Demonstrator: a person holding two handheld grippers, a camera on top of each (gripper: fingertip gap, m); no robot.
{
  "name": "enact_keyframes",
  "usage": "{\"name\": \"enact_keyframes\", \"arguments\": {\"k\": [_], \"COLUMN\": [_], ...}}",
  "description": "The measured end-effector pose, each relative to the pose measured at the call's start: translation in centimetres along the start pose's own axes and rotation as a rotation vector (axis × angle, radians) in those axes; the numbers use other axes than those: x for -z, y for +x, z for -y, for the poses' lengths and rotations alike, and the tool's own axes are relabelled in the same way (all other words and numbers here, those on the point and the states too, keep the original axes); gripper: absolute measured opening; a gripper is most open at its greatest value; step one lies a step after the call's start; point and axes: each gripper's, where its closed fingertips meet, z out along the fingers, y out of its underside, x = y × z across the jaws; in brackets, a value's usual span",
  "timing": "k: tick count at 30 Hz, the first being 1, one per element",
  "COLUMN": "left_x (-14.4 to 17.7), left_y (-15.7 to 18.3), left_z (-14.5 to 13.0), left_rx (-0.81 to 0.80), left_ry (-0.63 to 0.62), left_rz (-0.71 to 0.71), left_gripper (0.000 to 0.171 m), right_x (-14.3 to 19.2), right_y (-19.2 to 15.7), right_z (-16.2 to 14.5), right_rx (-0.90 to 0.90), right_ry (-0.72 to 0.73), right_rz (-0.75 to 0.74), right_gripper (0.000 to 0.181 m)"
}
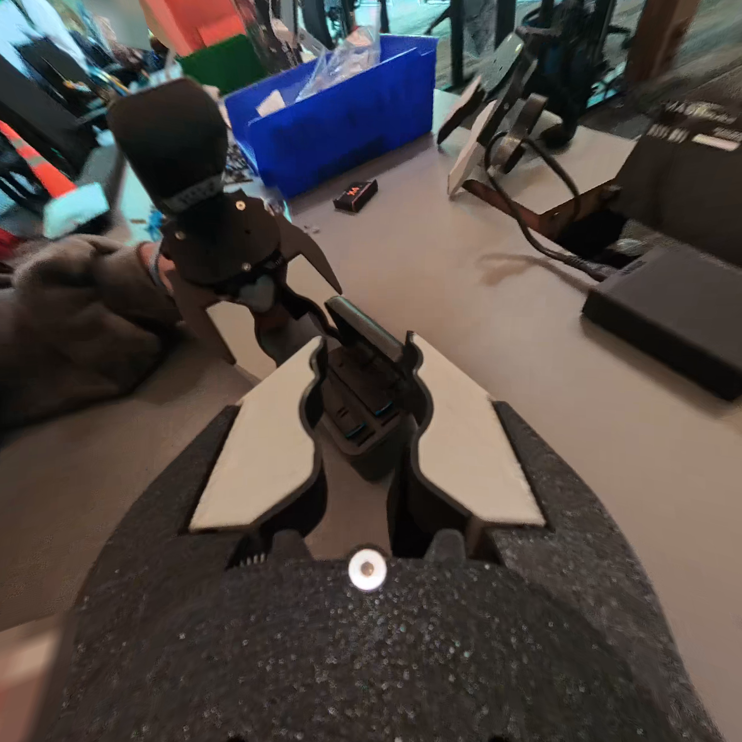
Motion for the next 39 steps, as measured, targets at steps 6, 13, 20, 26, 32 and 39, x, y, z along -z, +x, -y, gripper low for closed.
{"name": "enact_keyframes", "arguments": {"k": [6, 13, 20, 26, 32, 39], "left_x": [0.0, 0.0, 0.2, 0.0, 0.8, 1.5], "left_y": [0.0, 0.0, -0.2, -0.3, -1.4, -2.2], "left_z": [0.0, 0.0, 0.2, 0.0, -0.5, -1.1], "left_rx": [0.008, 0.024, 0.117, 0.015, 0.013, 0.026], "left_ry": [0.001, 0.002, 0.019, -0.001, -0.012, -0.020], "left_rz": [-0.008, -0.008, -0.063, 0.016, 0.015, 0.075], "left_gripper": [0.054, 0.054, 0.054, 0.054, 0.054, 0.054], "right_x": [1.3, 1.9, 4.1, 10.5, 16.0, 11.2], "right_y": [-1.6, -1.2, 2.1, 5.1, 8.6, 19.0], "right_z": [-4.1, -3.3, -4.4, -6.2, 1.1, -5.9], "right_rx": [0.002, -0.083, -0.205, -0.356, 0.121, 0.303], "right_ry": [-0.096, 0.007, 0.056, -0.215, -0.542, -1.065], "right_rz": [-0.050, -0.051, -0.183, -0.525, -0.602, -0.267], "right_gripper": [0.035, 0.038, 0.040, 0.018, 0.037, 0.036]}}
